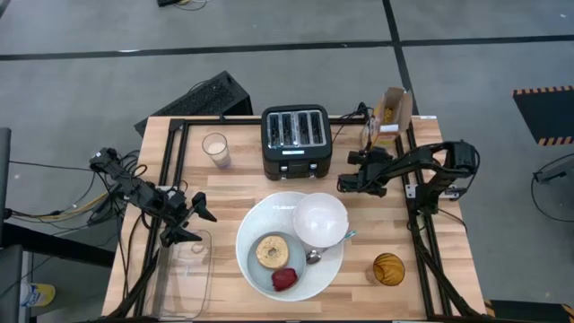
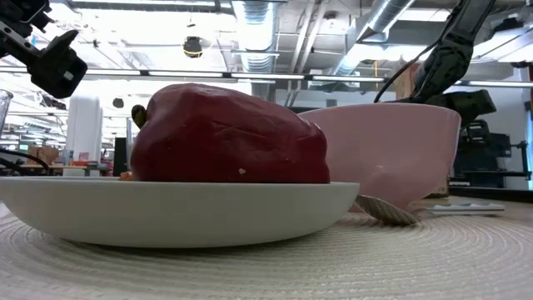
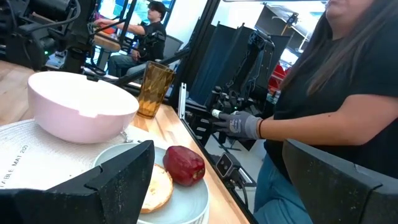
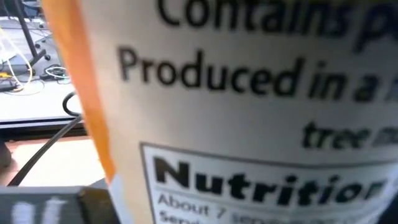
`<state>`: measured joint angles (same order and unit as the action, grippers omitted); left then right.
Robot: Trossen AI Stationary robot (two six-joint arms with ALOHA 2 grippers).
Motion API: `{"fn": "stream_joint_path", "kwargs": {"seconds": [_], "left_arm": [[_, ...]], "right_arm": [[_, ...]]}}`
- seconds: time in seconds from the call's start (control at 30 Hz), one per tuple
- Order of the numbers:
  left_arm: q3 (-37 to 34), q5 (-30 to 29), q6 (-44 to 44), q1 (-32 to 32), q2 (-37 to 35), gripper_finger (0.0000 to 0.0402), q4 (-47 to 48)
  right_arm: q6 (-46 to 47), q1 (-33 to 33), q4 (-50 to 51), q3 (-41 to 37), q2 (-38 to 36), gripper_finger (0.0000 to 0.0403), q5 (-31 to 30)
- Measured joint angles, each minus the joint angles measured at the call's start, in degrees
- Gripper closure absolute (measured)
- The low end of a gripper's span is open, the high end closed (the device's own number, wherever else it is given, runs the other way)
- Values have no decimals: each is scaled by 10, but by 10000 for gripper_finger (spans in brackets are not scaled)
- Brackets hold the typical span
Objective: Arrange a breakfast setting
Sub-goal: Pour the cereal from the cereal box into the white bowl
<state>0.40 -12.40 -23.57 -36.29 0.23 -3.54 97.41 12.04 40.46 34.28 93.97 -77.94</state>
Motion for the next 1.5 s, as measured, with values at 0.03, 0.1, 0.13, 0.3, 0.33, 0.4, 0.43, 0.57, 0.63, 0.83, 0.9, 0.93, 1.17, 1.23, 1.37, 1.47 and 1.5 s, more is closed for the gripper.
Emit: {"fn": "stream_joint_path", "kwargs": {"seconds": [0.03, 0.1, 0.13, 0.3, 0.33, 0.4, 0.43, 0.57, 0.63, 0.83, 0.9, 0.93, 1.17, 1.23, 1.37, 1.47, 1.5], "left_arm": [[0, 0, 0, 0, 0, 61, 0], [0, 0, 0, 0, 0, 61, 0], [0, 0, 0, 0, 0, 61, 0], [0, 0, 0, 0, 0, 61, 0], [0, 0, 0, 0, 0, 61, 0], [0, 0, 0, 0, 0, 61, 0], [0, 0, 0, 0, 0, 61, 0], [0, 0, 0, 0, 0, 61, 0], [0, 0, 0, 0, 0, 61, 0], [0, 0, 0, 0, 0, 61, 0], [0, 0, 0, 0, 0, 61, 0], [0, 0, 0, 0, 0, 61, 0], [0, 0, 0, 0, 0, 61, 0], [0, 0, 0, 0, 0, 61, 0], [0, 0, 0, 0, 0, 61, 0], [0, 0, 0, 0, 0, 61, 0], [0, 0, 0, 0, 0, 61, 0]], "right_arm": [[0, -1, 1, 0, 0, 151, 2], [-1, -5, 8, 0, -2, 164, 9], [-1, -7, 15, 0, -7, 170, 14], [-2, -20, 62, 0, -45, 184, 43], [-2, -22, 73, 0, -54, 184, 47], [-4, -25, 95, 0, -76, 185, 61], [-4, -28, 106, 0, -88, 186, 67], [-10, -45, 154, 0, -139, 187, 91], [-30, -54, 171, -1, -169, 187, 106], [-95, -82, 189, 0, -264, 188, 140], [-118, -90, 189, 0, -293, 188, 147], [-131, -94, 190, 0, -308, 188, 147], [-257, -115, 188, 12, -404, 188, 182], [-307, -118, 187, 24, -427, 188, 192], [-402, -117, 187, 50, -462, 188, 220], [-468, -117, 188, 71, -481, 188, 245], [-491, -117, 187, 78, -487, 188, 256]]}}
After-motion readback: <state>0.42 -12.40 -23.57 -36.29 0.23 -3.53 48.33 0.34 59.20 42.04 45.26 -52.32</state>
